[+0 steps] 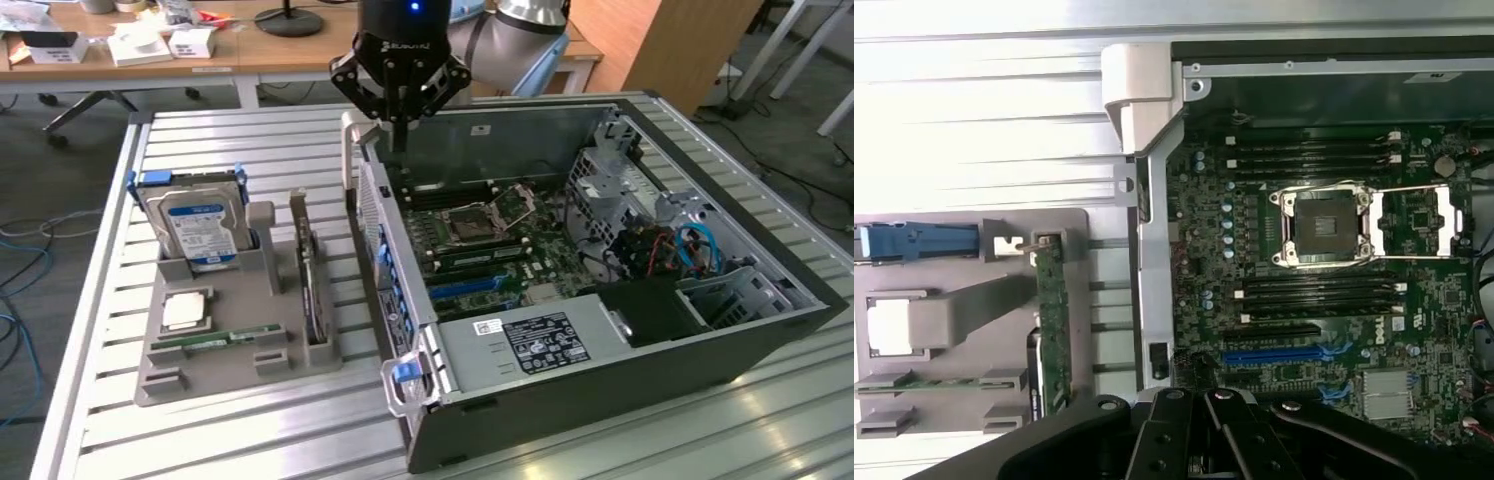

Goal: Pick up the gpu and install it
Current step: 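Reach for the gpu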

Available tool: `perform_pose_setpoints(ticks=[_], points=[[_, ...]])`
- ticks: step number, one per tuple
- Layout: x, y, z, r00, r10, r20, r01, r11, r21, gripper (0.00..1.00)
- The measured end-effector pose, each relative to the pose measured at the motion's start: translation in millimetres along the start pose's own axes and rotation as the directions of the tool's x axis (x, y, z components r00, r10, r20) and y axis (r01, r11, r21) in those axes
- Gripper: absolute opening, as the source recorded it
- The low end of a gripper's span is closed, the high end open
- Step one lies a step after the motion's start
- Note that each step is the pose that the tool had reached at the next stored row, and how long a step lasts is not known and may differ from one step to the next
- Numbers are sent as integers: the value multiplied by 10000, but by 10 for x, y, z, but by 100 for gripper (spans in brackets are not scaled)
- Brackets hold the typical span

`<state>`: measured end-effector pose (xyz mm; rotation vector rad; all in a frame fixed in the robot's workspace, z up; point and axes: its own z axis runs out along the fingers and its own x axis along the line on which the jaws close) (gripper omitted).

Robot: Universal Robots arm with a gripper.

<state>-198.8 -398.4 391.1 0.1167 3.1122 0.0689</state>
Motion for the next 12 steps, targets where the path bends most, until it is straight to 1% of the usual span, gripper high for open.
perform_pose_setpoints(ticks=[12], points=[[307,-22,2,10000,-2,9,2,10000,-1,11]])
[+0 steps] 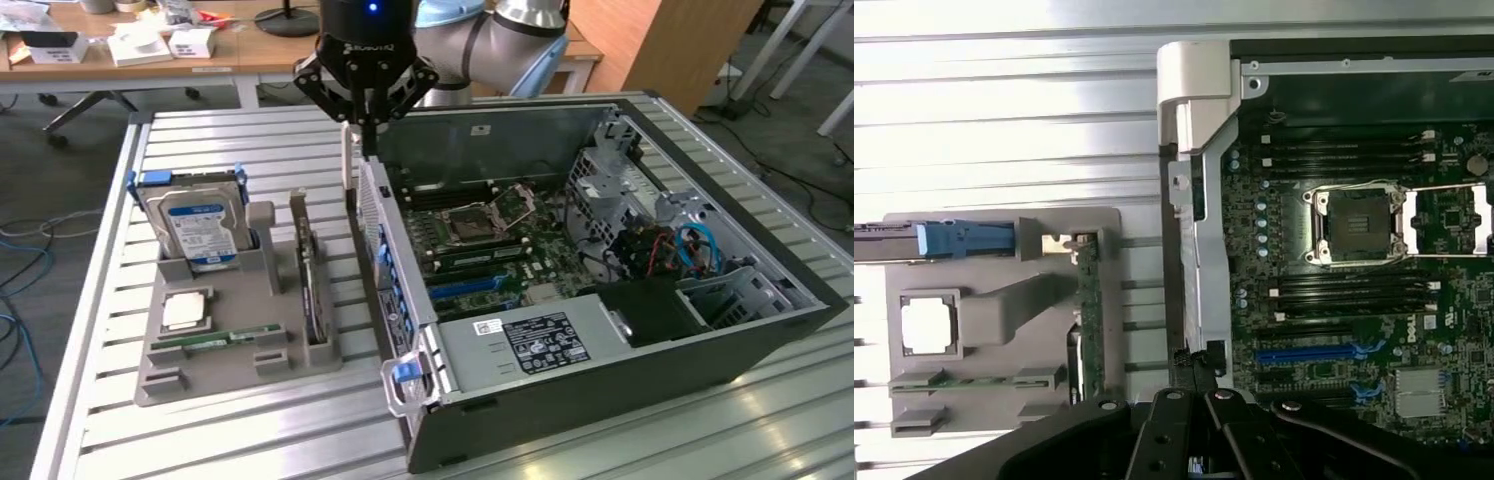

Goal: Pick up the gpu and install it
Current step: 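Reach for the gpu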

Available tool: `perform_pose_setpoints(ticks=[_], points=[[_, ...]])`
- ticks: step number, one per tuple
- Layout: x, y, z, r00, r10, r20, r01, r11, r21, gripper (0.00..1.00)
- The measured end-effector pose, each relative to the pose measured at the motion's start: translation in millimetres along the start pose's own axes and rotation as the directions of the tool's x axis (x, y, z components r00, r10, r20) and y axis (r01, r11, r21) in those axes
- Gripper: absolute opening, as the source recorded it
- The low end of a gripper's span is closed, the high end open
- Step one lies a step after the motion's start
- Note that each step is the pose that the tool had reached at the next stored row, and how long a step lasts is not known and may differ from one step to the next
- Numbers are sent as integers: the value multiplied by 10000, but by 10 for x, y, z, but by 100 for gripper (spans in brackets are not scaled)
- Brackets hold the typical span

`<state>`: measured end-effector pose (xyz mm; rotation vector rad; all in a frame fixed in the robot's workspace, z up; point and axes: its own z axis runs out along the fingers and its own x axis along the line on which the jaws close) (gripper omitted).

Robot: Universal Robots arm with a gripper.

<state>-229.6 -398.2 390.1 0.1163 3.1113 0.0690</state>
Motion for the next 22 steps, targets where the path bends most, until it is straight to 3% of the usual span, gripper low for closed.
perform_pose_setpoints(ticks=[22], points=[[629,-33,7,10000,-1,17,1,10000,-1,11]])
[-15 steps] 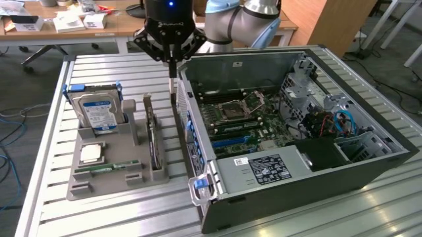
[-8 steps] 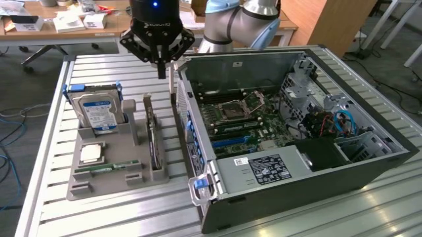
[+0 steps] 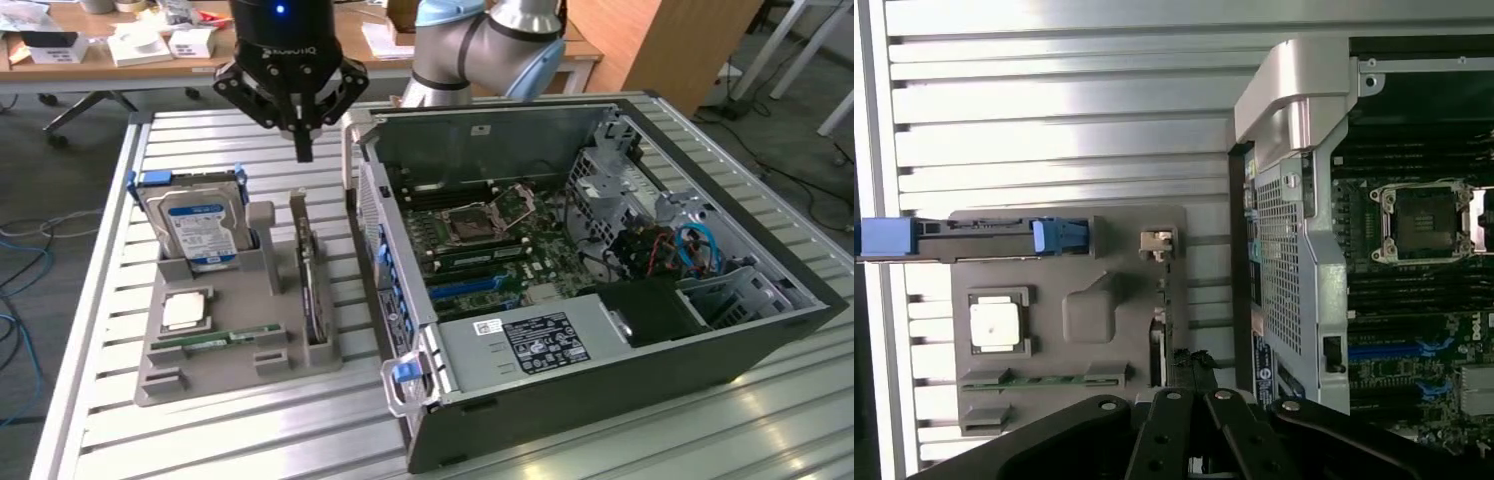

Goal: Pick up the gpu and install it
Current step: 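Reach for the gpu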

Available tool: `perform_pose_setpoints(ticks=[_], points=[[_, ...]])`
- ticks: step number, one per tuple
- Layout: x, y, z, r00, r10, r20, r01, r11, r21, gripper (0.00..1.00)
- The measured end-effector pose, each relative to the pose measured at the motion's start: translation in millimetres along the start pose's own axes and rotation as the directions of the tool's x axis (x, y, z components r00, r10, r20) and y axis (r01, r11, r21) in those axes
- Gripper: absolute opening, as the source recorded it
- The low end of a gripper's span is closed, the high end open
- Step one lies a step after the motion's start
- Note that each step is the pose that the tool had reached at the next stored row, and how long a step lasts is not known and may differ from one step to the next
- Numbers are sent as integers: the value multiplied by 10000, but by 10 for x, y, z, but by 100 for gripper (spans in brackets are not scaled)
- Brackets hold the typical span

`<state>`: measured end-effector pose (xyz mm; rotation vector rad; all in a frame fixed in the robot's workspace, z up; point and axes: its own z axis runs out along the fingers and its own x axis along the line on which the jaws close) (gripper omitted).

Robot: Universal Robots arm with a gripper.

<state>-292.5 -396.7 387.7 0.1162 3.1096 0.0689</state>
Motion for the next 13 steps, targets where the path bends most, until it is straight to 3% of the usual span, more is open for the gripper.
perform_pose_setpoints(ticks=[7,13], points=[[155,-8,3,10000,1,0,-1,10000,0,11],[161,-9,3,10000,0,0,0,10000,0,11]])
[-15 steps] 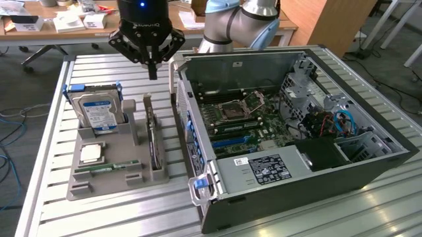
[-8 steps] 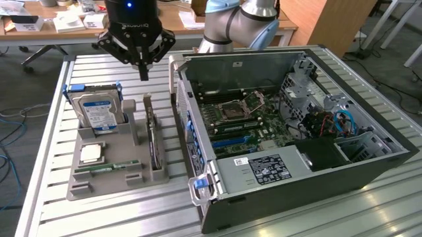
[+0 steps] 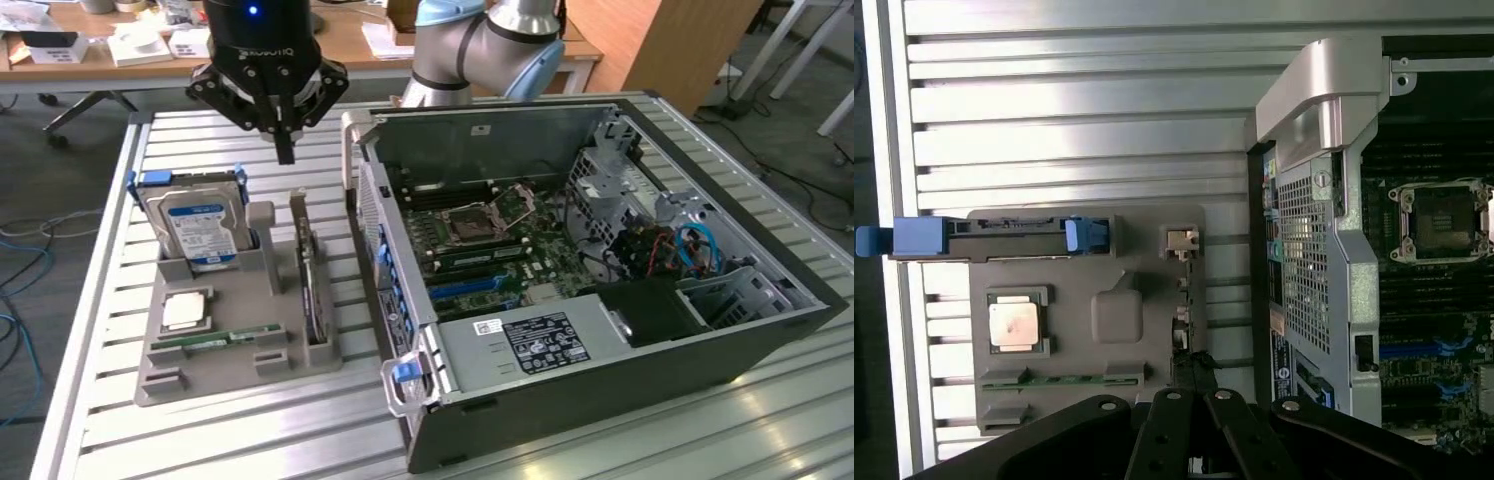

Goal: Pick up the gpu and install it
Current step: 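Reach for the gpu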

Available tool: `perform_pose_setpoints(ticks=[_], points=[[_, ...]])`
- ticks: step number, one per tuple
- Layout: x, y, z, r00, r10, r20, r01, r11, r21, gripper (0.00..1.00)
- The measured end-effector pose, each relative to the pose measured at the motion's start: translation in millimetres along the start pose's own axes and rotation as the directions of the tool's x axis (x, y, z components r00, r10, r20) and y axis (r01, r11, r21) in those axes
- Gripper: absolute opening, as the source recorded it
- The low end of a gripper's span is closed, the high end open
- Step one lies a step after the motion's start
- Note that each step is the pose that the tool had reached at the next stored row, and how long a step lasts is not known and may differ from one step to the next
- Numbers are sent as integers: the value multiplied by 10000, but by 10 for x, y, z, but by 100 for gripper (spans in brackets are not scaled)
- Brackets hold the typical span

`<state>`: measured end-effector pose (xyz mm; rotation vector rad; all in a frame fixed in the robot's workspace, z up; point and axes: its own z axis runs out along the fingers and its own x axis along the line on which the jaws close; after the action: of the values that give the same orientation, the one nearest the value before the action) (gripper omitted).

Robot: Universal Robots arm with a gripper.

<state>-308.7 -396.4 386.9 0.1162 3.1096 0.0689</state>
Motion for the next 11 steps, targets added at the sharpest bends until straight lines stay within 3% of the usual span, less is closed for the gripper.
perform_pose_setpoints(ticks=[5,11], points=[[12,-16,-1,10000,0,0,0,10000,-1,11],[33,-118,-6,10000,0,0,0,10000,0,11]])
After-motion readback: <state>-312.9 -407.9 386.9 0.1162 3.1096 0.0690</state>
